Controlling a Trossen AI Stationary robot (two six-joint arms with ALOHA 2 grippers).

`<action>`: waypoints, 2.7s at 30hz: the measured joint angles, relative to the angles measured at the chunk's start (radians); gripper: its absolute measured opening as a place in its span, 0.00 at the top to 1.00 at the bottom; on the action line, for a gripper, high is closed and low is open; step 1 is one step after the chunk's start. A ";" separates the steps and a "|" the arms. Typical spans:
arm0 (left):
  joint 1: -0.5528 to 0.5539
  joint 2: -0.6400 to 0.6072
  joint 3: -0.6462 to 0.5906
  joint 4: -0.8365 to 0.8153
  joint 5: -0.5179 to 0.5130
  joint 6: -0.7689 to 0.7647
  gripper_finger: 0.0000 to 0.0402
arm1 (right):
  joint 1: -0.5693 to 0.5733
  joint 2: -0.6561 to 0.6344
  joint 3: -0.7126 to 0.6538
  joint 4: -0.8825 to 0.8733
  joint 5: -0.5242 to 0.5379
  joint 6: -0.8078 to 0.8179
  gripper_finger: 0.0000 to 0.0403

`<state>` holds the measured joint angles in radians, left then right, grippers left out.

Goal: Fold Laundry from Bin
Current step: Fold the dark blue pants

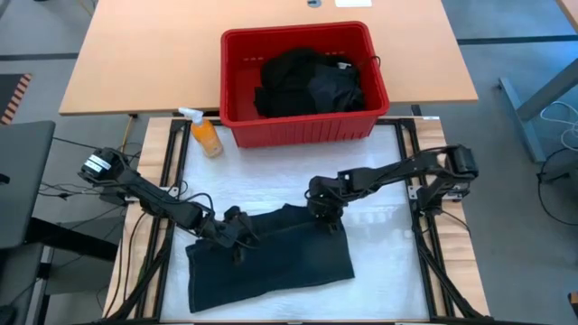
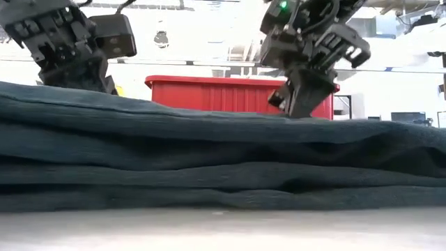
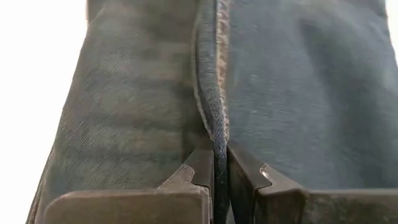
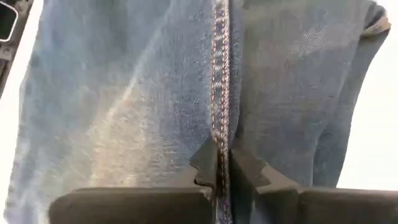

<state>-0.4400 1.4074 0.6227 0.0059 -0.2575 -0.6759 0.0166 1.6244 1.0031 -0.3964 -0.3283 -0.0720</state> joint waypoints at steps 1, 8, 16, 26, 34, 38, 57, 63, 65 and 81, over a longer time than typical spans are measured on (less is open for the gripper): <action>0.003 0.000 0.010 0.000 0.004 0.016 0.98 | 0.000 -0.014 0.000 -0.006 0.015 0.001 0.89; 0.042 0.000 0.137 -0.203 0.007 0.105 0.98 | 0.000 -0.060 0.000 -0.048 0.193 0.092 0.92; 0.108 0.000 0.346 -0.511 -0.047 0.251 0.98 | 0.016 -0.038 -0.010 -0.064 0.260 0.175 0.91; 0.228 0.017 0.345 -0.613 0.034 0.241 0.98 | 0.055 -0.002 -0.011 -0.073 0.366 0.222 0.91; 0.258 0.097 0.321 -0.625 0.040 0.162 0.94 | 0.023 -0.001 -0.011 -0.095 0.482 0.305 0.91; 0.258 0.144 0.321 -0.636 0.079 0.143 0.88 | 0.021 -0.001 -0.011 -0.117 0.489 0.340 0.91; 0.229 0.042 0.363 -0.802 0.065 0.089 0.60 | 0.019 -0.001 0.110 -0.232 0.617 0.312 0.53; 0.051 0.017 0.360 -0.645 -0.045 0.024 0.59 | 0.042 -0.009 0.126 -0.258 0.642 0.324 0.44; -0.022 0.022 0.334 -0.530 -0.122 0.005 0.59 | 0.073 -0.012 0.125 -0.255 0.692 0.336 0.44; -0.179 0.392 0.247 -0.103 -0.113 -0.204 0.59 | 0.143 -0.055 -0.187 0.207 0.671 0.451 0.70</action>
<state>-0.6192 1.7997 0.8701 -0.0971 -0.3706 -0.8799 0.1599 1.5692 0.8162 -0.1896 0.3426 0.3793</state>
